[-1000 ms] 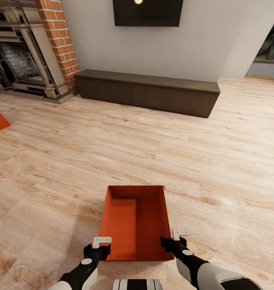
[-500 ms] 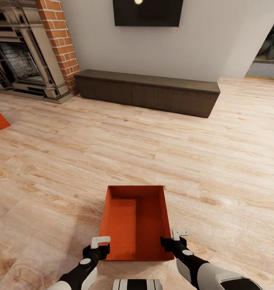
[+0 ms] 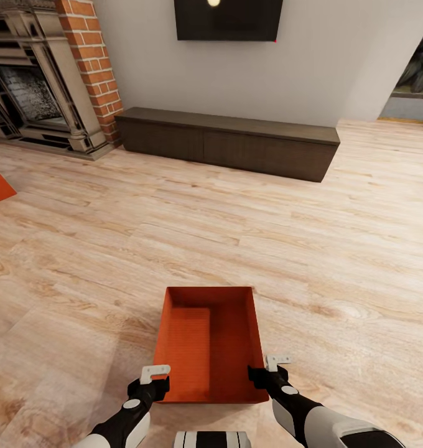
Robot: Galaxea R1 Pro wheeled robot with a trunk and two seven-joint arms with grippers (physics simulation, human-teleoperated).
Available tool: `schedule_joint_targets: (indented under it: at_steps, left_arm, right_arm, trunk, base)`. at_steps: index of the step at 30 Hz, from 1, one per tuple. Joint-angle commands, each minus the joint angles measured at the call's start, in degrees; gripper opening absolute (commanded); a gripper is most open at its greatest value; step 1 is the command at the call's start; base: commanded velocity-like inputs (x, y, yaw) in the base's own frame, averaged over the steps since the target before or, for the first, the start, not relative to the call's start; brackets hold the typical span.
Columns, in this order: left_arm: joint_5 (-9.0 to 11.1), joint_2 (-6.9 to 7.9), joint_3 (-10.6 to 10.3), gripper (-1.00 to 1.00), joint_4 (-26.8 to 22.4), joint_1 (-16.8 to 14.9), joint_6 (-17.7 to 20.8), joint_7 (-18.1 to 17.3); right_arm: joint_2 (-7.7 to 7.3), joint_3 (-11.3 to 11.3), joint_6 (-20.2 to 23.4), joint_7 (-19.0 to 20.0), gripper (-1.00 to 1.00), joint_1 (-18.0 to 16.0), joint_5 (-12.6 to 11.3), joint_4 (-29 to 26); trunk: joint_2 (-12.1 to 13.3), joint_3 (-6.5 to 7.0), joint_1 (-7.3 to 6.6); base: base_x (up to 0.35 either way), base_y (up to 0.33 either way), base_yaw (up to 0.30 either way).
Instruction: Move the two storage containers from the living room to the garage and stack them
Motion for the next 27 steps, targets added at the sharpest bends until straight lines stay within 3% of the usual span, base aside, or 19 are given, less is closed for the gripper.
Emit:
schedule_joint_targets:
  at_steps: [1, 26, 27]
  left_arm:
    - [0.58, 0.02, -0.5, 1.0, 0.05, -0.03, -0.22, 0.28]
    - [0.65, -0.16, -0.5, 1.0, 0.05, -0.03, -0.22, 0.91]
    - [0.64, -0.16, -0.5, -1.0, 0.05, -0.03, -0.21, 0.91]
  right_arm:
    - [0.02, 0.47, -0.18, -0.2, 1.0, -0.03, -0.39, 0.06]
    - [0.1, 0.47, -1.07, -0.45, 1.0, -0.03, -0.44, 0.07]
    - [0.1, 0.47, -1.19, -0.49, -1.0, -0.03, -0.46, 0.07]
  trunk:
    - [-0.01, -0.04, -0.01]
    - [-0.01, -0.04, -0.01]
    - [-0.01, -0.04, -0.01]
  base:
    - [0.0, 0.0, 0.0]
    - [0.0, 0.0, 0.0]
    - [0.0, 0.0, 0.0]
